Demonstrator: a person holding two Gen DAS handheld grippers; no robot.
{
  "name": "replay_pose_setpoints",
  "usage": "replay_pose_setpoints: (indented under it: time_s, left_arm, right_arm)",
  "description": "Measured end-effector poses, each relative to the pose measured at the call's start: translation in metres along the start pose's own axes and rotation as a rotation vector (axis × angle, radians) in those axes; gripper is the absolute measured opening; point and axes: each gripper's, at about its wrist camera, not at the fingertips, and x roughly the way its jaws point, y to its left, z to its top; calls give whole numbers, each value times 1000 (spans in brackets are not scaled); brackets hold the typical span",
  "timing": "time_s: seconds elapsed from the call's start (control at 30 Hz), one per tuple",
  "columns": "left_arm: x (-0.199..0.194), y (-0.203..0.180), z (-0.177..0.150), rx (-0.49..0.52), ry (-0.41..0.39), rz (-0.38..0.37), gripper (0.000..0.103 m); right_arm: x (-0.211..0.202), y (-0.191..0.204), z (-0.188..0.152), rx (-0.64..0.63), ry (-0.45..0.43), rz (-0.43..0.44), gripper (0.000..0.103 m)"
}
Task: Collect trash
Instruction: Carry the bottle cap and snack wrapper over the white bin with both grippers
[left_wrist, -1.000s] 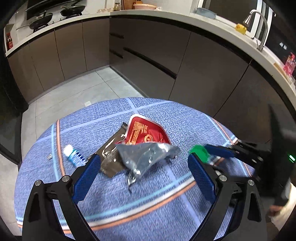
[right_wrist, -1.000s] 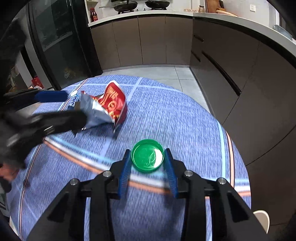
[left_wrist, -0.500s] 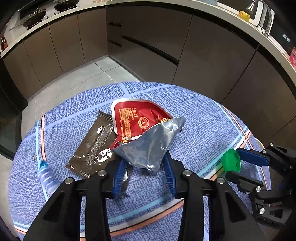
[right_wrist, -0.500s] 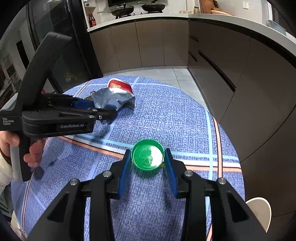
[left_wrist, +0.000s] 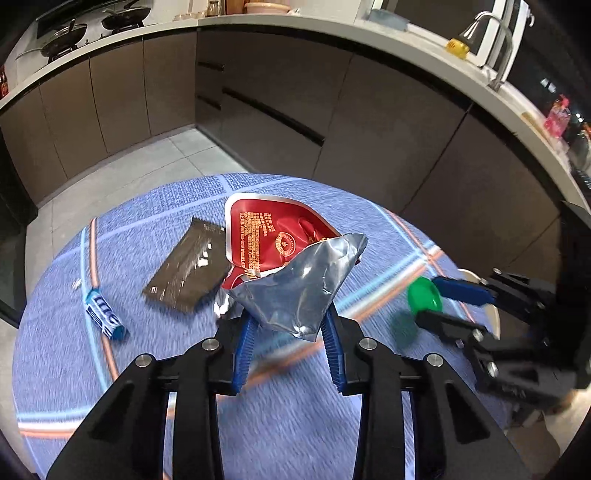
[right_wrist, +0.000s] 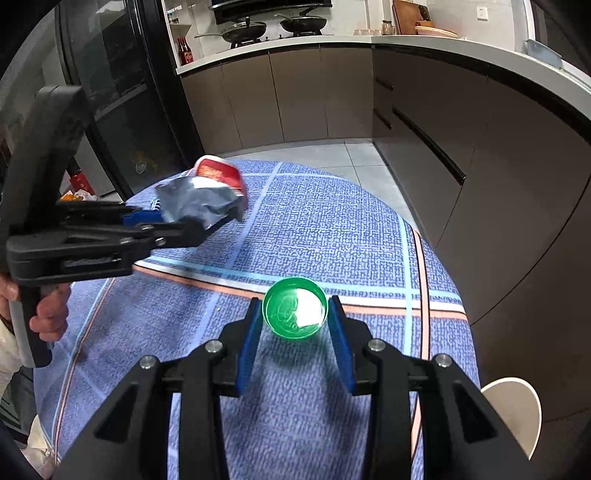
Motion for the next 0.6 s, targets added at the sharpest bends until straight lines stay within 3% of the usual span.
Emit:
replay_pose_setpoints:
  time_s: [0.33, 0.6]
  left_arm:
    - [-77, -20, -52, -5, -60, -52, 32]
    - [-101, -83, -52, 92, -90, -124, 32]
  right_arm:
    - [-51, 4, -21, 13, -63, 24, 37]
    - [-107, -21, -58, 82, -117, -20, 37]
